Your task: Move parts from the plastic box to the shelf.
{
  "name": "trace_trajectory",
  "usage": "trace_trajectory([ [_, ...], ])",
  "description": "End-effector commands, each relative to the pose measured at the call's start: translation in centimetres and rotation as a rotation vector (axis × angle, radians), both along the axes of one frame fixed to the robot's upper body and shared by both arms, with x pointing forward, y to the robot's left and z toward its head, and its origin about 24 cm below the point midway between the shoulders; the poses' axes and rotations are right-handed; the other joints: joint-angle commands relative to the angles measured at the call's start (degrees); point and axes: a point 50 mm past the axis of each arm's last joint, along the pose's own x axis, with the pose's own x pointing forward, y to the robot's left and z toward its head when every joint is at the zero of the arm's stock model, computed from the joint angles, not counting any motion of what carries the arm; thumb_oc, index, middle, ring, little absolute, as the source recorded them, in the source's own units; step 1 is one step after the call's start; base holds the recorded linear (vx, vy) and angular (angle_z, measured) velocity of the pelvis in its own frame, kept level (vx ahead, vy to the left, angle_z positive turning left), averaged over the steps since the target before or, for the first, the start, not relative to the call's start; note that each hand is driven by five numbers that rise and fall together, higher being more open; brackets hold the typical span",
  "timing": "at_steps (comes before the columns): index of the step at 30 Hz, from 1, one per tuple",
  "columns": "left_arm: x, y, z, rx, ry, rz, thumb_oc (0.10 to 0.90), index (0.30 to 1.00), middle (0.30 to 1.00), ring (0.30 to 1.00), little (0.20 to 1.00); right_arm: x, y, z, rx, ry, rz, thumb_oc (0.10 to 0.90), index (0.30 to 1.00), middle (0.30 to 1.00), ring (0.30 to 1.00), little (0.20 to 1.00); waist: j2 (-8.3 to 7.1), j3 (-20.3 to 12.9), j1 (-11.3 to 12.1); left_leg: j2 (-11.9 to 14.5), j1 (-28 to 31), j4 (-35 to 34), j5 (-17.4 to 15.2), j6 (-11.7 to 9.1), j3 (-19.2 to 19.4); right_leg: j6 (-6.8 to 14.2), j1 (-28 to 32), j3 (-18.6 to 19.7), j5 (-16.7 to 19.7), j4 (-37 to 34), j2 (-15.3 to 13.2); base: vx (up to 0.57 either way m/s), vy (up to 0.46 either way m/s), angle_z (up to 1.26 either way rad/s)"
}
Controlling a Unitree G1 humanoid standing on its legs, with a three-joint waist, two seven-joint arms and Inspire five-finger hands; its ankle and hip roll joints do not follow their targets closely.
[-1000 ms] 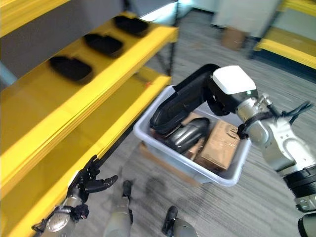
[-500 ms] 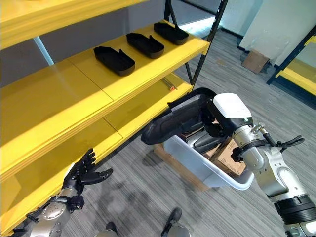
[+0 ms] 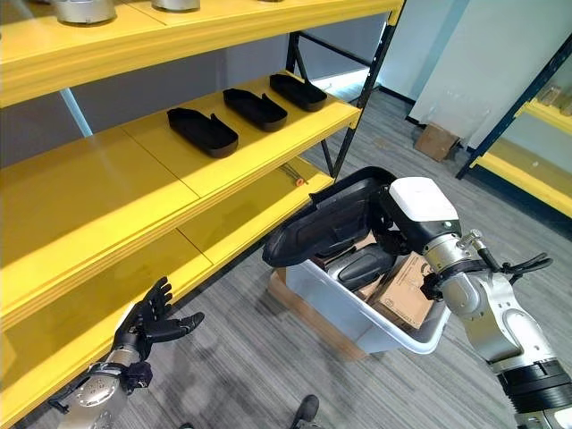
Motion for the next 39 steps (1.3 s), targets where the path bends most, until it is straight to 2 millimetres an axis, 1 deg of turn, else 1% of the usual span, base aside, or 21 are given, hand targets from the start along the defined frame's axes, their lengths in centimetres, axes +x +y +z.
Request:
trace_trajectory([
  [1, 2.3, -0.3, 4.1, 0.069, -0.225, -0.054, 0.9, 1.0, 1.0, 1.0, 1.0, 0.5, 0.4, 7.5, 0.005, -0.332, 0.026, 0.4, 0.3, 0.3, 0.3, 0.3, 1.34, 0.1, 2.0, -0.6, -6.0, 0.0, 0.7, 2.1, -4.4, 10.2, 7.8, -0.4, -4.3, 4.6, -7.9, -0.01, 0.093, 0.18],
  [6, 2.3, 0.3, 4.6, 0.089, -0.247, -0.025, 0.9, 1.0, 1.0, 1.0, 1.0, 1.3, 1.2, 7.7, -0.012, -0.339, 0.04, 0.4, 0.3, 0.3, 0.3, 0.3, 1.45, 1.3, 3.2, -4.3, -8.0, 2.7, -2.5, 5.2, -5.5, 10.9, 7.6, -0.4, 1.3, 6.2, -11.8, 0.04, 0.194, 0.18],
  [7, 2.5, 0.4, 4.9, 0.102, -0.258, -0.03, 0.9, 1.0, 1.0, 1.0, 1.0, 1.3, 1.0, 7.5, -0.016, -0.332, 0.027, 0.4, 0.3, 0.3, 0.3, 0.3, 1.75, 1.6, 3.2, -5.8, -8.4, 2.6, -3.3, 6.4, -6.6, 10.7, 7.1, 0.4, 1.0, 9.3, -13.0, 0.1, 0.278, 0.4],
  [9, 2.9, 0.1, 5.1, 0.111, -0.266, -0.053, 0.9, 1.0, 1.0, 1.0, 1.0, 1.3, 0.8, 7.1, -0.014, -0.317, 0.018, 0.4, 0.3, 0.3, 0.3, 0.3, 2.35, 2.2, 1.9, -7.3, -8.0, 1.9, -3.7, 7.5, -8.3, 10.2, 5.7, 5.1, 2.2, 12.4, -12.6, 0.11, 0.228, 0.47],
  [12, 3.5, -0.3, 5.4, 0.121, -0.279, -0.075, 0.9, 1.0, 1.0, 1.0, 1.0, 1.2, 0.4, 7.2, -0.005, -0.325, 0.001, 0.4, 0.3, 0.3, 0.3, 0.3, 3.51, 3.6, 0.1, -9.5, -7.0, -1.6, -1.0, 9.0, -9.6, 8.4, 0.5, 10.5, 1.7, 17.9, -10.1, 0.02, 0.219, 0.76],
  [14, 4.2, -0.5, 6.2, 0.136, -0.31, -0.098, 0.9, 1.0, 1.0, 1.0, 1.0, 1.2, 0.2, 7.9, -0.021, -0.341, -0.005, 0.4, 0.3, 0.3, 0.3, 0.3, 4.34, 4.6, -0.8, -10.3, -5.5, -3.4, -0.6, 8.9, -11.4, 8.1, -2.2, 11.2, 1.2, 18.1, -9.9, 0.16, 0.115, 0.85],
  [16, 4.6, -0.7, 6.5, 0.132, -0.326, -0.1, 0.9, 1.0, 1.0, 1.0, 1.0, 1.3, 0.1, 8.4, -0.025, -0.353, -0.009, 0.4, 0.3, 0.3, 0.3, 0.3, 4.5, 5.5, -1.5, -10.2, -5.3, -2.7, -1.0, 8.7, -12.4, 8.4, -3.7, 13.0, 1.6, 16.0, -9.7, 0.12, -0.025, 0.43],
  [18, 4.9, -0.8, 6.8, 0.122, -0.341, -0.092, 0.9, 1.0, 1.0, 1.0, 1.0, 1.4, 0.0, 8.7, -0.019, -0.364, -0.011, 0.4, 0.3, 0.3, 0.3, 0.3, 4.21, 6.0, -2.4, -9.8, -5.6, -0.8, -2.0, 7.8, -13.7, 9.3, -5.0, 15.6, 2.7, 9.5, -10.7, 0.12, -0.12, 0.24],
  [19, 4.9, -0.8, 6.8, 0.122, -0.342, -0.092, 0.9, 1.0, 1.0, 1.0, 1.0, 1.4, 0.1, 8.7, -0.019, -0.364, -0.011, 0.4, 0.3, 0.3, 0.3, 0.3, 4.26, 6.0, -2.4, -9.8, -5.7, -0.5, -2.2, 7.8, -13.7, 9.3, -4.8, 15.5, 2.9, 9.3, -10.6, 0.11, -0.126, 0.18],
  [20, 5.0, -0.9, 6.8, 0.121, -0.346, -0.094, 0.9, 1.0, 1.0, 1.0, 1.0, 1.5, 0.1, 8.9, -0.02, -0.367, -0.009, 0.4, 0.3, 0.3, 0.3, 0.3, 4.13, 6.1, -2.8, -9.6, -5.7, 0.1, -2.6, 7.5, -14.4, 9.6, -5.6, 17.1, 3.3, 7.3, -11.0, 0.11, -0.113, 0.22],
  [22, 5.2, -1.0, 7.0, 0.124, -0.355, -0.098, 0.9, 1.0, 1.0, 1.0, 1.0, 1.4, 0.0, 9.1, -0.034, -0.37, -0.013, 0.4, 0.3, 0.3, 0.3, 0.3, 3.91, 6.2, -3.3, -9.5, -6.4, 2.9, -4.3, 6.7, -15.8, 10.0, -6.2, 20.2, 4.6, 5.0, -11.3, 0.13, -0.143, 0.28],
  [23, 5.2, -1.0, 7.0, 0.124, -0.356, -0.099, 0.9, 1.0, 1.0, 1.0, 1.0, 1.4, -0.1, 9.1, -0.034, -0.37, -0.014, 0.4, 0.3, 0.3, 0.3, 0.3, 3.92, 6.2, -3.3, -9.5, -6.6, 3.4, -4.6, 6.7, -15.8, 10.0, -6.1, 20.1, 4.7, 4.9, -11.3, 0.18, -0.268, 0.53],
  [24, 5.5, -1.2, 7.1, 0.116, -0.362, -0.109, 0.9, 1.0, 1.0, 1.0, 1.0, 1.0, -0.7, 9.2, -0.046, -0.371, -0.033, 0.4, 0.3, 0.3, 0.3, 0.3, 2.99, 6.2, -3.8, -10.3, -8.5, 8.7, -7.0, 6.0, -17.9, 10.2, -5.7, 23.0, 6.1, 5.0, -11.5, 0.15, -0.287, 0.83],
  [27, 5.7, -1.4, 7.2, 0.113, -0.365, -0.111, 0.9, 1.0, 1.0, 1.0, 1.0, 0.9, -0.9, 9.4, -0.039, -0.375, -0.038, 0.4, 0.3, 0.3, 0.3, 0.3, 2.78, 6.0, -4.1, -10.1, -10.4, 12.7, -9.0, 5.6, -19.4, 10.3, -5.3, 23.2, 7.1, 5.0, -12.0, 0.1, -0.221, 0.96],
  [28, 5.9, -1.4, 7.4, 0.109, -0.374, -0.109, 0.9, 1.0, 1.0, 1.0, 1.0, 0.9, -0.9, 9.5, -0.036, -0.375, -0.037, 0.4, 0.3, 0.3, 0.3, 0.3, 2.48, 5.8, -4.1, -10.0, -10.6, 13.5, -9.6, 5.4, -19.9, 10.1, -4.9, 23.9, 5.6, 5.1, -11.7, 0.04, -0.114, 0.38],
  [30, 6.0, -1.4, 7.5, 0.111, -0.379, -0.108, 0.9, 1.0, 1.0, 1.0, 1.0, 0.8, -1.0, 9.5, -0.034, -0.369, -0.038, 0.4, 0.3, 0.3, 0.3, 0.3, 2.14, 5.3, -4.1, -9.8, -10.7, 14.7, -10.7, 5.1, -20.3, 10.3, -4.1, 24.8, 4.7, 5.5, -11.3, 0.08, -0.202, 0.13],
  [31, 5.9, -1.2, 7.6, 0.108, -0.385, -0.095, 0.9, 1.0, 1.0, 1.0, 1.0, 0.8, -0.8, 9.6, -0.028, -0.372, -0.023, 0.4, 0.3, 0.3, 0.3, 0.3, 2.12, 4.8, -3.8, -8.9, -10.1, 14.3, -10.8, 4.6, -20.9, 10.3, -3.9, 25.3, 1.6, 6.1, -10.2, 0.1, -0.228, 0.14],
  [32, 5.8, -1.1, 7.5, 0.107, -0.381, -0.093, 0.9, 1.0, 1.0, 1.0, 1.0, 0.9, -0.7, 9.5, -0.023, -0.369, -0.015, 0.4, 0.3, 0.3, 0.3, 0.3, 2.16, 4.6, -3.8, -8.4, -9.7, 14.0, -10.8, 4.3, -21.2, 10.2, -3.7, 25.4, 0.6, 6.8, -9.6, 0.1, -0.232, 0.04],
  [35, 5.5, -0.9, 7.2, 0.099, -0.371, -0.074, 0.9, 1.0, 1.0, 1.0, 1.0, 0.9, -0.2, 9.9, -0.016, -0.376, 0.009, 0.4, 0.3, 0.3, 0.3, 0.3, 2.14, 3.9, -3.5, -7.0, -8.9, 13.2, -10.5, 3.4, -21.5, 10.1, -2.8, 24.4, -0.8, 6.9, -8.6, 0.06, -0.207, -0.17],
  [37, 4.6, -0.4, 6.5, 0.073, -0.343, -0.038, 0.9, 1.0, 1.0, 1.0, 1.0, 1.1, 1.0, 10.3, -0.016, -0.374, 0.07, 0.4, 0.3, 0.3, 0.3, 0.3, 2.21, 2.3, -3.1, -3.1, -5.7, 8.0, -8.1, 1.7, -21.6, 9.1, -2.3, 23.1, -6.8, 7.7, -5.4, 0.11, -0.312, -0.23],
  [39, 4.4, -0.5, 6.4, 0.067, -0.342, -0.036, 0.9, 1.0, 1.0, 1.0, 1.0, 1.2, 1.3, 10.5, -0.022, -0.371, 0.083, 0.4, 0.3, 0.3, 0.3, 0.3, 2.39, 2.0, -3.1, -2.4, -4.4, 6.2, -7.5, 1.4, -21.4, 8.9, -2.3, 23.2, -7.2, 8.0, -5.0, 0.08, -0.18, -0.18],
])
